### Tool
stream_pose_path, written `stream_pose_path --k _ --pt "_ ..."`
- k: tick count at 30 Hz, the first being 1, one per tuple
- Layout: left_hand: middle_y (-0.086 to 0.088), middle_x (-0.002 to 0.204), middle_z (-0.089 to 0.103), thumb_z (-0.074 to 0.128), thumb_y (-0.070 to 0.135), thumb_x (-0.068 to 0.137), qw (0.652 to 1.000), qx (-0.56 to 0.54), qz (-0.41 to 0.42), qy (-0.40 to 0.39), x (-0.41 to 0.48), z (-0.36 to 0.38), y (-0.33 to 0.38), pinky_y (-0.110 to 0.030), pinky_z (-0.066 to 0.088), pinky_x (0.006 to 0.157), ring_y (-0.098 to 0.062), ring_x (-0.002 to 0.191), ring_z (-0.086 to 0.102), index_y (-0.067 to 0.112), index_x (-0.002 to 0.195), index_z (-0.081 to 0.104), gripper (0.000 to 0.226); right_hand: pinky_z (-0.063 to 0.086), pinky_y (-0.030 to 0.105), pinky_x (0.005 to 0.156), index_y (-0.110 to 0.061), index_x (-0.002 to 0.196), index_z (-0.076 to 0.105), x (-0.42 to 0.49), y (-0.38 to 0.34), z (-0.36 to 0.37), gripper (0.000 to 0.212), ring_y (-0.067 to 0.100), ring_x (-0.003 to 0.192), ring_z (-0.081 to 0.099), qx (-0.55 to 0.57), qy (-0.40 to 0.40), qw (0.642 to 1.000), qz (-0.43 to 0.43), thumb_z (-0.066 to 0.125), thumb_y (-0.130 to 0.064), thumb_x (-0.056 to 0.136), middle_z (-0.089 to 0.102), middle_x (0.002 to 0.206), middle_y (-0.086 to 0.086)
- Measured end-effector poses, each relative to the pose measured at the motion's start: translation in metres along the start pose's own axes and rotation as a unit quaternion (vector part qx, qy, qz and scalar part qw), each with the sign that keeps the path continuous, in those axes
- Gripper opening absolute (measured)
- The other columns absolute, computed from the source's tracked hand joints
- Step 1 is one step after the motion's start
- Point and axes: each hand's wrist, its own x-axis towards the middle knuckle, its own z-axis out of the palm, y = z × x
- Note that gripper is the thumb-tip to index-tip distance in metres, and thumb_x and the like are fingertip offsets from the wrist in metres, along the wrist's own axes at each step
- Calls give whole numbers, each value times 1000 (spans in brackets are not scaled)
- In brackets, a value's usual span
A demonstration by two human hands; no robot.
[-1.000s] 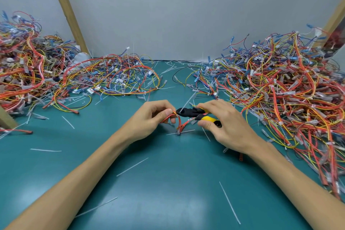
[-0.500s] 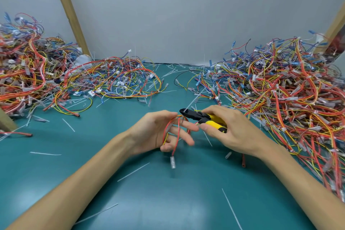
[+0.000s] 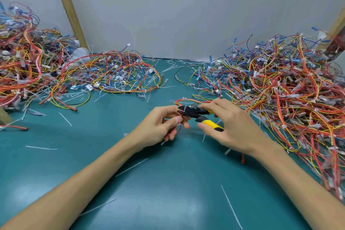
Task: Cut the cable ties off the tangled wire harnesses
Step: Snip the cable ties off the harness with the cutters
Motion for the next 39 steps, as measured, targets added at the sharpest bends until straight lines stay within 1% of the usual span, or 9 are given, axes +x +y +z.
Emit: stream_pose_path --k 3,6,14,20,26,29,33,36,39 --pt "4 87 71 44 1 102 1000 -13 -7 11 0 1 2 -22 41 44 -11 46 47 5 103 62 19 44 31 86 -16 126 61 1 1 2 52 20 95 55 -24 8 1000 -8 56 -51 88 60 104 -2" --pt "4 86 72 45 4 102 999 -26 -18 15 0 1 2 -19 40 44 -10 46 48 4 101 62 17 45 34 87 -16 128 61 0 4 2 54 20 96 55 -35 16 999 -12 53 -52 89 60 105 -2" --pt "-6 96 74 49 8 101 997 -69 -28 18 0 -1 0 -24 40 48 -12 47 51 4 101 64 15 42 28 81 -14 123 64 0 7 6 47 17 90 54 -16 31 999 -14 63 -44 87 64 102 -3" --pt "-5 98 75 50 11 101 996 -82 -37 16 -2 -3 -1 -21 41 47 -11 48 51 3 102 64 17 50 38 81 -12 123 65 1 10 4 46 24 91 60 -11 26 999 -31 67 -42 87 67 106 -1" --pt "-8 101 74 50 15 101 995 -95 -39 21 -1 -3 -1 -21 42 48 -11 47 51 3 104 64 18 48 33 76 -12 119 67 1 7 7 43 22 90 62 -44 56 997 -40 63 -42 88 69 102 -1" --pt "-9 101 74 52 19 100 993 -108 -45 16 -1 -3 -2 -29 41 58 -11 47 51 5 105 65 20 56 35 68 -11 113 69 -1 4 8 39 24 87 67 -38 71 996 -37 65 -39 87 71 97 1" --pt "-9 101 74 56 23 98 992 -121 -44 12 -1 -4 -3 -34 39 63 -11 46 51 8 102 66 19 55 42 59 -13 107 68 -2 1 9 36 26 75 66 -3 42 999 -10 57 -44 91 69 87 0" --pt "-10 99 74 58 27 94 988 -144 -47 15 -1 -5 -3 -35 39 67 -12 45 51 13 99 69 18 52 43 59 -15 101 67 -2 3 8 45 26 70 63 -1 16 1000 6 45 -54 93 67 82 -2" --pt "-10 99 74 57 31 92 988 -145 -49 13 -1 -5 -1 -30 40 60 -11 46 51 13 100 68 23 51 42 60 -17 97 67 -2 3 11 43 25 69 61 -1 7 1000 22 45 -54 91 66 79 -3"
